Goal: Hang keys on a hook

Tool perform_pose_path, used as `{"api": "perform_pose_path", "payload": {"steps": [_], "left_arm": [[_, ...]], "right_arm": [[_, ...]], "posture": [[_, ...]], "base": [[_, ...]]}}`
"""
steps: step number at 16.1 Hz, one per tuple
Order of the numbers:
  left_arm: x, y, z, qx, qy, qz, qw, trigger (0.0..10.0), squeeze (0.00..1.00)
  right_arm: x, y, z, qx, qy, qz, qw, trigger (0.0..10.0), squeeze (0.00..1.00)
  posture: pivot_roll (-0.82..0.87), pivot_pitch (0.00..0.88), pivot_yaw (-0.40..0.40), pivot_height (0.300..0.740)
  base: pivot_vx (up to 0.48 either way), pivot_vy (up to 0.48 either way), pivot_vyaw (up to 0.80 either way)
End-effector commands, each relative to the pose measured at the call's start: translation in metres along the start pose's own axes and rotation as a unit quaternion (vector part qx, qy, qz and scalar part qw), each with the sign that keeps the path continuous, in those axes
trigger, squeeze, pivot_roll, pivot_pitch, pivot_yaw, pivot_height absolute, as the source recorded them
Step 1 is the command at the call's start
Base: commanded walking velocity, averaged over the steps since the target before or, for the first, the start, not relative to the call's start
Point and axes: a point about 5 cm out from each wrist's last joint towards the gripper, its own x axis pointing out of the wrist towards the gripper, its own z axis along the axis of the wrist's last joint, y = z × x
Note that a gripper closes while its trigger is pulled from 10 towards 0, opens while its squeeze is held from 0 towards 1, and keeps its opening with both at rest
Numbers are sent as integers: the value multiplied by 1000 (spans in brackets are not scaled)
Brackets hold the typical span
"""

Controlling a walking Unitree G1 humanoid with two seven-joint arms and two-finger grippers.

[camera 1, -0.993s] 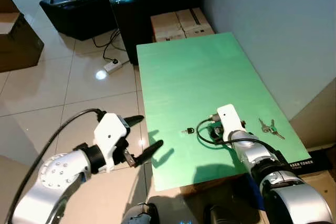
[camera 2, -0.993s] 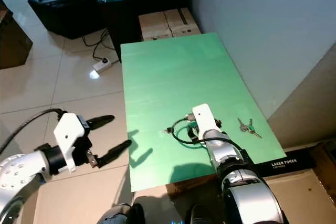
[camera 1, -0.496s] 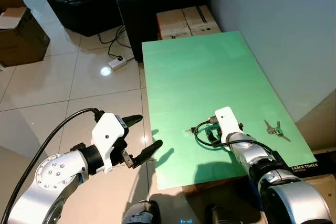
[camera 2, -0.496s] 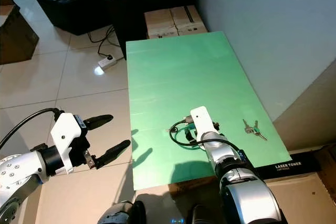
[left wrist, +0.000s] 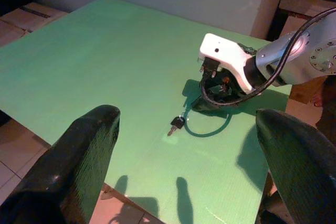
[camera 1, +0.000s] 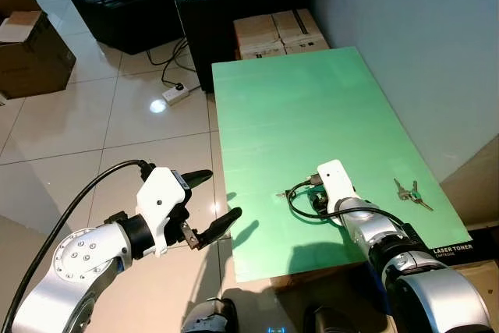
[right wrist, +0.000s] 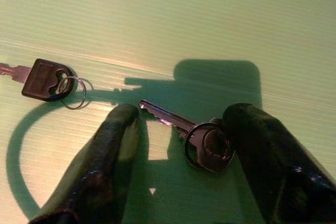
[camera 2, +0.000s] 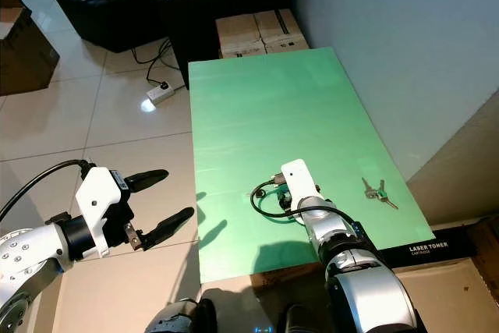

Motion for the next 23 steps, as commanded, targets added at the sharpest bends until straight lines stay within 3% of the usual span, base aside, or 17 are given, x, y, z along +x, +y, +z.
{"api": "perform_pose_path", "payload": {"steps": [1,17,23], "left_arm": [[0,-2,2,5,-2,-6,1000,10000,0],[11,4,2,11,-14,9,1000,10000,0],[14,2,-1,7,-28,29,999,10000,0]], "right_arm": [[0,4,-6,-1,19,3,1000,0,0],[0,-4,2,19,-7,-22,1000,0,0],[-5,-8,13,27,-89,-72,993,0,0]], "posture": [[134,131,89,740],[110,97,69,740],[86,83,46,740]], "base": [[0,0,0],[0,0,0],[0,0,0]]}}
